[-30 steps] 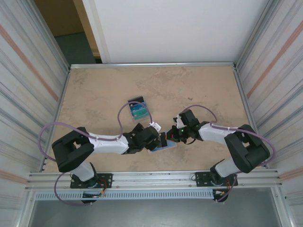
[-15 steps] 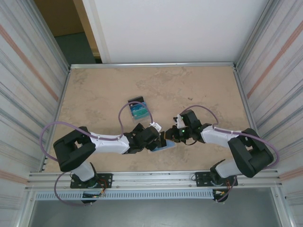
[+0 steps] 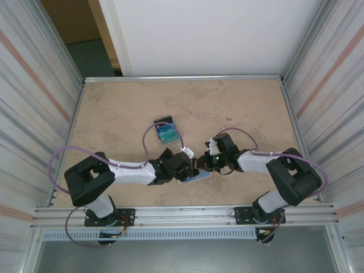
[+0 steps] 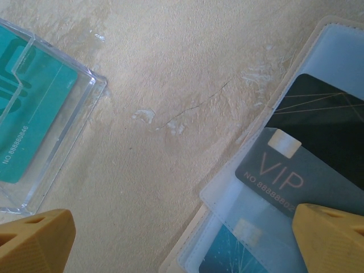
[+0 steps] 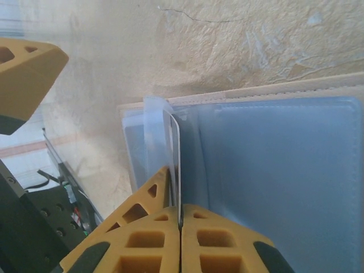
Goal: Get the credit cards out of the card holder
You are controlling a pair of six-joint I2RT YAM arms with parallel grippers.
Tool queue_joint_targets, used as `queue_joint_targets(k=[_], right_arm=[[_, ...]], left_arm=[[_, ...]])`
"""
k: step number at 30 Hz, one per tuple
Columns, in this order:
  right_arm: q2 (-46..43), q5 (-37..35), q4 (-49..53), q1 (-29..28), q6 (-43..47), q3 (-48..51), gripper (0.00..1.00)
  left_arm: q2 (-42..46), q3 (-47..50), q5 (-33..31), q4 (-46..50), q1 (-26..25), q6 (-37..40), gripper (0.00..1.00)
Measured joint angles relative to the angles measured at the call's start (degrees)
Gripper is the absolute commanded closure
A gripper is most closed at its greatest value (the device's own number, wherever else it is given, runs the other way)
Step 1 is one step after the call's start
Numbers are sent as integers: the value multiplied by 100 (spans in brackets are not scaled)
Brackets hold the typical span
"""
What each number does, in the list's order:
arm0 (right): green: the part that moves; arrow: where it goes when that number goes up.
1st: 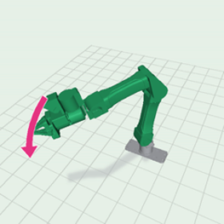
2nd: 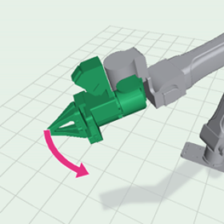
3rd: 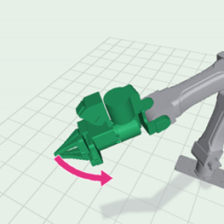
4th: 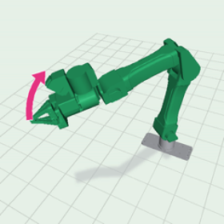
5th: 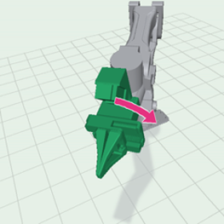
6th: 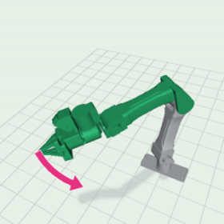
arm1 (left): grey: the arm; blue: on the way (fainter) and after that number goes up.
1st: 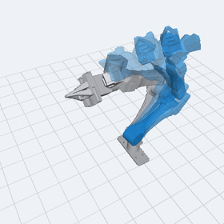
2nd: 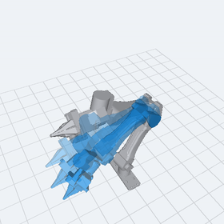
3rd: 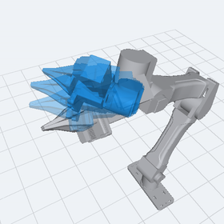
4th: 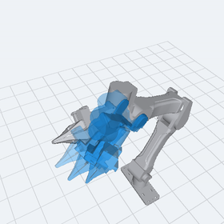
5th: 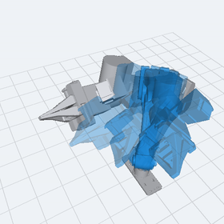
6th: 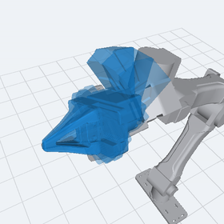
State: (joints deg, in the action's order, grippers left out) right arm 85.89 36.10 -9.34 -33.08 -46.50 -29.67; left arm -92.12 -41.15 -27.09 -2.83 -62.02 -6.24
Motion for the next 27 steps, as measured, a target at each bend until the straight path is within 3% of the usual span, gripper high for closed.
queue_joint_targets(k=[16,27], right_arm=[[-1099,-765,1508,96,636,-125,99],[-2695,-1097,2164,96,1156,-260,99]], left_arm=[[260,0,-59,284,-31,-151,1],[1582,-87,-269,562,-31,-341,1]])
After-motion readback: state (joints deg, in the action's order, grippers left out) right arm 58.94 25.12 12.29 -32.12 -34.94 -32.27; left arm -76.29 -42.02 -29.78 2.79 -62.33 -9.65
